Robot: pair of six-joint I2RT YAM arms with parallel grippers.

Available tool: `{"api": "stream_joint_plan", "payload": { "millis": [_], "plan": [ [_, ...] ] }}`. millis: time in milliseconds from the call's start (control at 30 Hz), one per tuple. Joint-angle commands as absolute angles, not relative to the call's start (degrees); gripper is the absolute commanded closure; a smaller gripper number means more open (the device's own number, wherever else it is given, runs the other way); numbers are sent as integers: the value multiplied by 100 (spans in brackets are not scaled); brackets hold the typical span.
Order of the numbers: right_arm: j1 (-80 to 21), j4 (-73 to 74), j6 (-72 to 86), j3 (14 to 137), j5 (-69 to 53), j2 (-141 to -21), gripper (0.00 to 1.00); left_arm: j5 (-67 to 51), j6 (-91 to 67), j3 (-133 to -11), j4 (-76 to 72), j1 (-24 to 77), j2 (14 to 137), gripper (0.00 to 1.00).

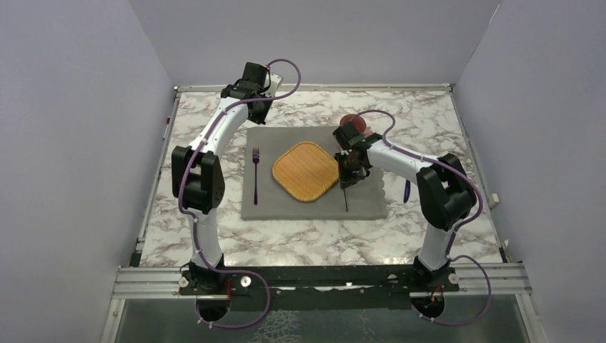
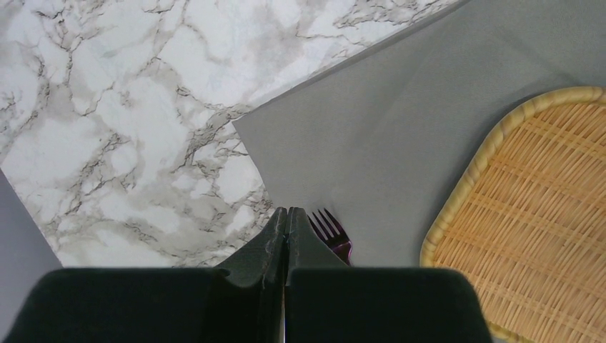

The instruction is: Set the dinner table for one person

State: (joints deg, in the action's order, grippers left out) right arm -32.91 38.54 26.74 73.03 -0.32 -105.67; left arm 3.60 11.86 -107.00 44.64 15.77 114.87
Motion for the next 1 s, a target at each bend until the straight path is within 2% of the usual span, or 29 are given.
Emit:
{"api": "stream_joint_plan", "payload": {
  "millis": [0, 133, 233, 500, 967],
  "plan": [
    [-3313, 3749, 2786, 7468, -22, -10652, 99, 277, 1217, -10700, 4401, 1591, 11159, 100],
    [-3313, 3802, 2803, 7438, 146, -10634, 99, 290, 1209, -10685, 4398, 1591, 11145, 100],
    [-3309, 3867, 2782, 7436, 243, -10637, 92, 294, 1204, -10679, 4401, 1591, 11136, 100],
    [-3307, 4007, 2824, 7311, 638, -10503, 84, 308, 1186, -10671, 4402, 1591, 11119, 100],
    [-3311, 4021, 2905, 7247, 900, -10377, 82, 315, 1169, -10591, 4396, 1591, 11057, 100]
  ]
}}
